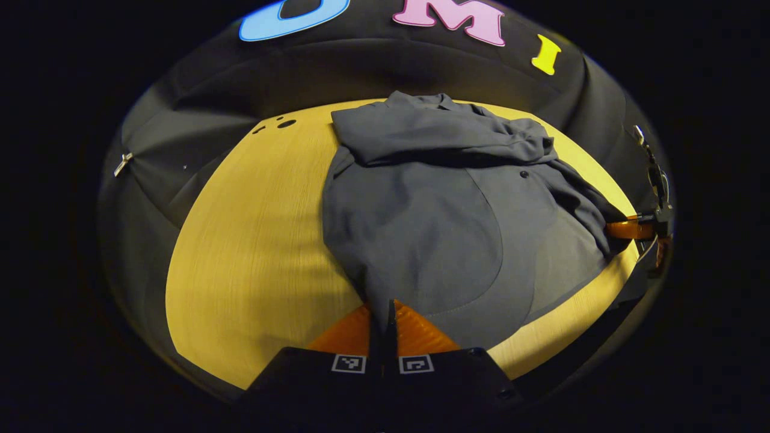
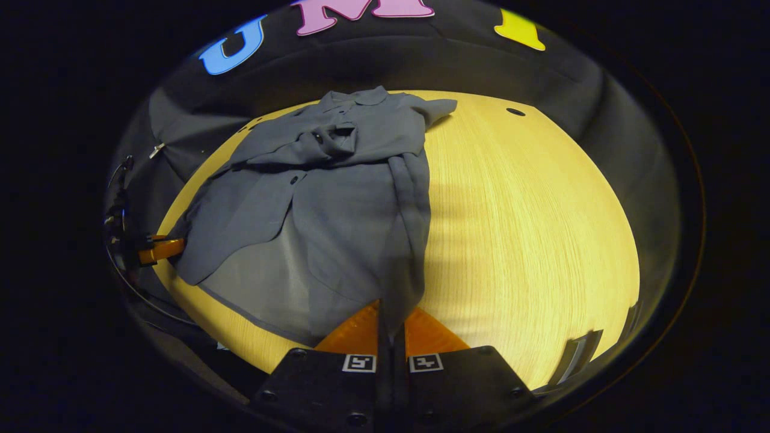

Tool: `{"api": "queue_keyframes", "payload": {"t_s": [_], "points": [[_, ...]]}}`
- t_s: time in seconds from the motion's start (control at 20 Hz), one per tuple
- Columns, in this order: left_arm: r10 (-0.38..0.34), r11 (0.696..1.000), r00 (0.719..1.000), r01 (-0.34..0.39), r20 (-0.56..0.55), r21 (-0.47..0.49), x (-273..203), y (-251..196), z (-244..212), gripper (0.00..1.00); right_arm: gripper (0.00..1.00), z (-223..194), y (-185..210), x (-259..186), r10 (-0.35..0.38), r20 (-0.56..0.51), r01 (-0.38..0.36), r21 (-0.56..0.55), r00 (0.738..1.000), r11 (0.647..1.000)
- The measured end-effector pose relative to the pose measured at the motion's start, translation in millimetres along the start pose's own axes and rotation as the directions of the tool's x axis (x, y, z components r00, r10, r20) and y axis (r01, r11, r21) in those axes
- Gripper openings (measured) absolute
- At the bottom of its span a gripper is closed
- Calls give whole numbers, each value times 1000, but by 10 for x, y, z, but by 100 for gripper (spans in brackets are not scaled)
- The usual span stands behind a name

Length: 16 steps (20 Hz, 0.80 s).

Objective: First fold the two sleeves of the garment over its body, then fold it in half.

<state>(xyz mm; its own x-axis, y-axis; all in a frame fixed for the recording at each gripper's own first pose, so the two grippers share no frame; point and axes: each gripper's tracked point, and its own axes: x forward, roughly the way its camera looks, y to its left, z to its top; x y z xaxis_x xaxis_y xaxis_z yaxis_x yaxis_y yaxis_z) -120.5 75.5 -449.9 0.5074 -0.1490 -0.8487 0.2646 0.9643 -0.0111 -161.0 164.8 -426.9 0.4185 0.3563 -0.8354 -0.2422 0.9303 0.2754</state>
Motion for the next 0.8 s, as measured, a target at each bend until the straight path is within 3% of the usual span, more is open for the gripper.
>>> {"api": "queue_keyframes", "payload": {"t_s": [0.5,0.8], "points": [[-62,997,995,58,-78,-47,-496,-122,-409,6,5,-501,80,-641,73,-30,-74,-7,997,997],[-78,991,997,79,15,-111,-951,-71,-46,6,5,-106,114,-1065,85,85,-89,46,993,995]]}}
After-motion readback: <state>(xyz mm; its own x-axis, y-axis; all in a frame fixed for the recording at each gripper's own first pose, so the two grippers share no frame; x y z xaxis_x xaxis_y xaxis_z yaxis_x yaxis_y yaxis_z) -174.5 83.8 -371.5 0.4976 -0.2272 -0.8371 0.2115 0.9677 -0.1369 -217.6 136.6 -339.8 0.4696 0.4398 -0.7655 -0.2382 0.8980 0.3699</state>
